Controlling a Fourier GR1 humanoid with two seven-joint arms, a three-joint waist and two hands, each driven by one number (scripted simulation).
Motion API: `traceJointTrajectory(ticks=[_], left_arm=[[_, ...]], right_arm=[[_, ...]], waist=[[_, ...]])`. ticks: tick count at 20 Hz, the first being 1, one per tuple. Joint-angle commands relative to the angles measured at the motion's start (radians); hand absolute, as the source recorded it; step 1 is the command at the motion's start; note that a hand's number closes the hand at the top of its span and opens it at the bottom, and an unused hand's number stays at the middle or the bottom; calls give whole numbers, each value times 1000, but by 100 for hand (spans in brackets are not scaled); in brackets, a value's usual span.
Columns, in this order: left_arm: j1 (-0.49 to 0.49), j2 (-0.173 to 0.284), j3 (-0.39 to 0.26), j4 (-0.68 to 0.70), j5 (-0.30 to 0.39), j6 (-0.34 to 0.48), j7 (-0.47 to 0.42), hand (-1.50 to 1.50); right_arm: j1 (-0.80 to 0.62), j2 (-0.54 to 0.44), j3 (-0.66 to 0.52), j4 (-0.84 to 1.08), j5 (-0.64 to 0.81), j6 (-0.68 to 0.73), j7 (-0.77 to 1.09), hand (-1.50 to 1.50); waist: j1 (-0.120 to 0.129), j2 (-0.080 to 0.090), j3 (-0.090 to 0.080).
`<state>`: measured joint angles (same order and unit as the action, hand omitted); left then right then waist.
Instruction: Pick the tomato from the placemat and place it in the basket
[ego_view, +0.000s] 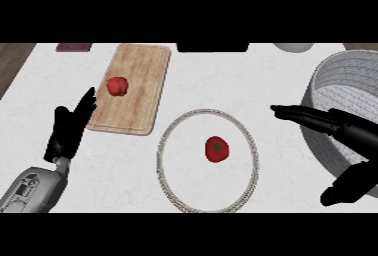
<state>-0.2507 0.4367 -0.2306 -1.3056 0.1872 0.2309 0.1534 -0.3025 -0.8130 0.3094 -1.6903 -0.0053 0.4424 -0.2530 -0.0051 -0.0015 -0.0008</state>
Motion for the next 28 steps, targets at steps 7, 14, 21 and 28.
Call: traceJointTrajectory(ticks=[7, 14, 21, 28], left_arm=[[31, -51, 60, -85, -73, -22, 73, 0], [12, -61, 109, -11, -111, -101, 14, 0], [46, -112, 134, -75, -155, -104, 61, 0], [-14, -135, 203, -33, -178, -160, 83, 0]], right_arm=[[38, 166, -96, 20, 128, 25, 44, -150], [2, 321, -78, 57, 269, -35, 86, -150], [49, 415, -52, 196, 413, -55, -49, -150], [13, 498, -70, 268, 506, -53, -88, -150]], waist=[[8, 1, 1], [7, 2, 1], [9, 2, 1], [5, 2, 1]])
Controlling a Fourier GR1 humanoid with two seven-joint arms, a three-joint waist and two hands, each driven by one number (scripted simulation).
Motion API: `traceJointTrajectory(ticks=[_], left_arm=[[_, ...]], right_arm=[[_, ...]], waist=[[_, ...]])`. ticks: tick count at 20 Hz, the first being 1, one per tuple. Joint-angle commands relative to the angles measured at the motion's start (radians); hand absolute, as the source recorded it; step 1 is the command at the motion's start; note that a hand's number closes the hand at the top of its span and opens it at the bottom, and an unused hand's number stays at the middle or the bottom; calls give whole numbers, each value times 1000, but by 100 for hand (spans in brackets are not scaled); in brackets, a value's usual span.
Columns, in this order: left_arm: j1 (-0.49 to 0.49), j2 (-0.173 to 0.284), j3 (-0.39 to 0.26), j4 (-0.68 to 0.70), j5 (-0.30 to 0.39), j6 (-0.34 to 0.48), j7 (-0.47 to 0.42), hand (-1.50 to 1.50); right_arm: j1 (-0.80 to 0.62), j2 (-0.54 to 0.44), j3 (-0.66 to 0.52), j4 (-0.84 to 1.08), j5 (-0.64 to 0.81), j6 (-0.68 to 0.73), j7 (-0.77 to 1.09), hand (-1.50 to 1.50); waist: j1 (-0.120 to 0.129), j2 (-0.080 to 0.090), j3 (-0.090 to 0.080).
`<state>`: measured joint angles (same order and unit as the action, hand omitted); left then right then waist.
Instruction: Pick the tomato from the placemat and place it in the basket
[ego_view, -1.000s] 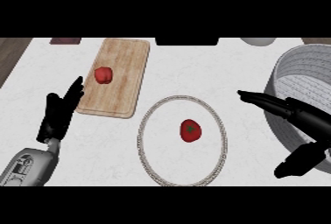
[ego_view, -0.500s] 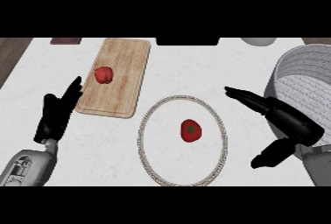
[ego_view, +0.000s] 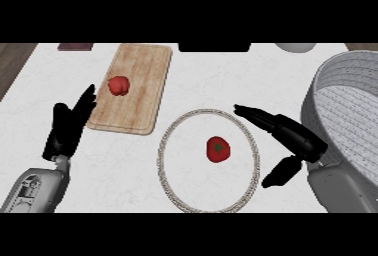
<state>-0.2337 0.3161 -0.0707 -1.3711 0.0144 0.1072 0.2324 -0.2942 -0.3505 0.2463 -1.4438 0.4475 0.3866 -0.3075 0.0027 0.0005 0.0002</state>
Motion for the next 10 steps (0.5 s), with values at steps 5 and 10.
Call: traceJointTrajectory(ticks=[5, 10], left_arm=[[25, -9, 63, 17, -25, -74, -21, 0], [51, -91, 40, -20, -99, -21, -33, 0]], right_arm=[[-15, 132, 4, 45, 107, -39, 1, -150], [-19, 167, -9, 117, 162, -47, -62, -150]], waist=[[-1, -1, 0], [-1, -1, 0]])
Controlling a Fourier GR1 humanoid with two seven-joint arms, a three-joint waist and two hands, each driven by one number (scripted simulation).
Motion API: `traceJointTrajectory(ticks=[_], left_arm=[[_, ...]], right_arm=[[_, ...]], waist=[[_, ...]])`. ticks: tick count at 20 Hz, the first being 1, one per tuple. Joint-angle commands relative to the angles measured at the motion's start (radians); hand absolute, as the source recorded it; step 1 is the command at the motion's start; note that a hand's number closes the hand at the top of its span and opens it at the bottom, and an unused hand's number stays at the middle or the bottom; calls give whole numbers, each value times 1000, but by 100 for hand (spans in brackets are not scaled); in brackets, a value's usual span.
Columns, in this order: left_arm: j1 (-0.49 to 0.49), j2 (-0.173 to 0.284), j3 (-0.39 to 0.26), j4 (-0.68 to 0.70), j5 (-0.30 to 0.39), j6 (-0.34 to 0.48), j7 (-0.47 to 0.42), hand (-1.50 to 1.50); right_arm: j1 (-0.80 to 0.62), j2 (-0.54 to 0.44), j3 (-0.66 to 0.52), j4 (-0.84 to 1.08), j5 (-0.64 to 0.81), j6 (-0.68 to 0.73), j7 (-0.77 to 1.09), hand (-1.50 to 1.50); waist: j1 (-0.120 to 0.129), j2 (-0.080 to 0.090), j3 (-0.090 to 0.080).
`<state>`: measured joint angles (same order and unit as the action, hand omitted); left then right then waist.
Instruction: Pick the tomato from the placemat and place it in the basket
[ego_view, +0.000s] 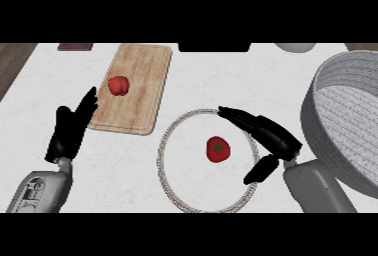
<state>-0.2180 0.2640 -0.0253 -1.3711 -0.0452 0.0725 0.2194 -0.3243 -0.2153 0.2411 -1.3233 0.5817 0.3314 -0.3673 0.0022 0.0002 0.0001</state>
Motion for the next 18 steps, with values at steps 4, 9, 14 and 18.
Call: traceJointTrajectory(ticks=[4, 9, 14, 18], left_arm=[[61, -28, -1, -60, -53, -28, 7, 0], [44, -33, 56, 9, -36, -59, -50, 0], [67, -70, 15, -72, -76, -36, 6, 0], [-26, -61, 71, 83, -67, -73, -52, 0]], right_arm=[[-22, 47, -45, -5, 24, 45, 24, -150], [-1, 89, -3, 32, 98, 25, 35, -150], [-47, 108, -15, 188, 144, -29, -33, -150], [-83, 165, -10, 175, 168, -5, 32, -150]], waist=[[0, -1, 0], [-1, 0, 0], [4, 0, 0], [-1, 1, 0]])
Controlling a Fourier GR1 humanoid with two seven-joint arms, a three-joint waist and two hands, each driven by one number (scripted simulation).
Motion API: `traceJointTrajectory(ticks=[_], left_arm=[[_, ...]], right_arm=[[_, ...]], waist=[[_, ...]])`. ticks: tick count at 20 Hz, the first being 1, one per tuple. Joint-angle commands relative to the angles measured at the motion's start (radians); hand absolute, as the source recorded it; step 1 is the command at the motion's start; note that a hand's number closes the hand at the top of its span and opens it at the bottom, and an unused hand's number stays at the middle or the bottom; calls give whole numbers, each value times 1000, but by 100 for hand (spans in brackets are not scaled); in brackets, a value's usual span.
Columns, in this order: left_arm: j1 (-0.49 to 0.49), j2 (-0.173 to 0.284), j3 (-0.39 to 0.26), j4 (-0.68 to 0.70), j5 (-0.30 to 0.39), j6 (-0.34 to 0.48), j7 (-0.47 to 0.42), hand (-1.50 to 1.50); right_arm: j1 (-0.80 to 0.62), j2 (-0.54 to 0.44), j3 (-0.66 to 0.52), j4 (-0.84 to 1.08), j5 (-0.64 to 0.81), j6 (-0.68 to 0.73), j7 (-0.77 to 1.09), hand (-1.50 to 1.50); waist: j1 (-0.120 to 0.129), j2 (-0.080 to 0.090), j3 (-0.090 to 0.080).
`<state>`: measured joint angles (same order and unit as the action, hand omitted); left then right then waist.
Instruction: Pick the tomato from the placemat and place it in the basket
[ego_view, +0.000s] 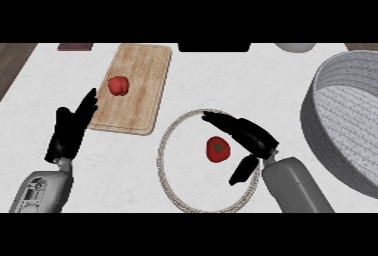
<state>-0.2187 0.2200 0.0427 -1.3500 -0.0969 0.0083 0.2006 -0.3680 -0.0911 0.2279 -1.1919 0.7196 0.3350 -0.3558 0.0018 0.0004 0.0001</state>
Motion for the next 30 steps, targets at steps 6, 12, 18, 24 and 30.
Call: traceJointTrajectory(ticks=[6, 12, 18, 24, 30], left_arm=[[87, -32, -11, -152, -32, 0, 65, 0], [-2, -11, 35, -29, -31, -21, 32, 0], [-59, -9, 47, 18, -27, -42, 40, 0], [-7, -29, 33, -33, -42, -15, 58, 0], [48, -25, 42, -53, -34, -18, 27, 0]], right_arm=[[-45, 50, -30, 130, 50, -50, -45, -150], [-10, 41, 16, 138, 132, -151, -136, 150], [-54, 58, 20, 175, 195, -243, -167, 150], [45, -51, 65, 57, 354, -251, 44, 150], [208, -121, 157, -114, 566, -261, 302, 150]], waist=[[4, -1, 0], [1, 0, 0], [-1, 1, 0], [-25, -9, -2], [-48, -18, -4]])
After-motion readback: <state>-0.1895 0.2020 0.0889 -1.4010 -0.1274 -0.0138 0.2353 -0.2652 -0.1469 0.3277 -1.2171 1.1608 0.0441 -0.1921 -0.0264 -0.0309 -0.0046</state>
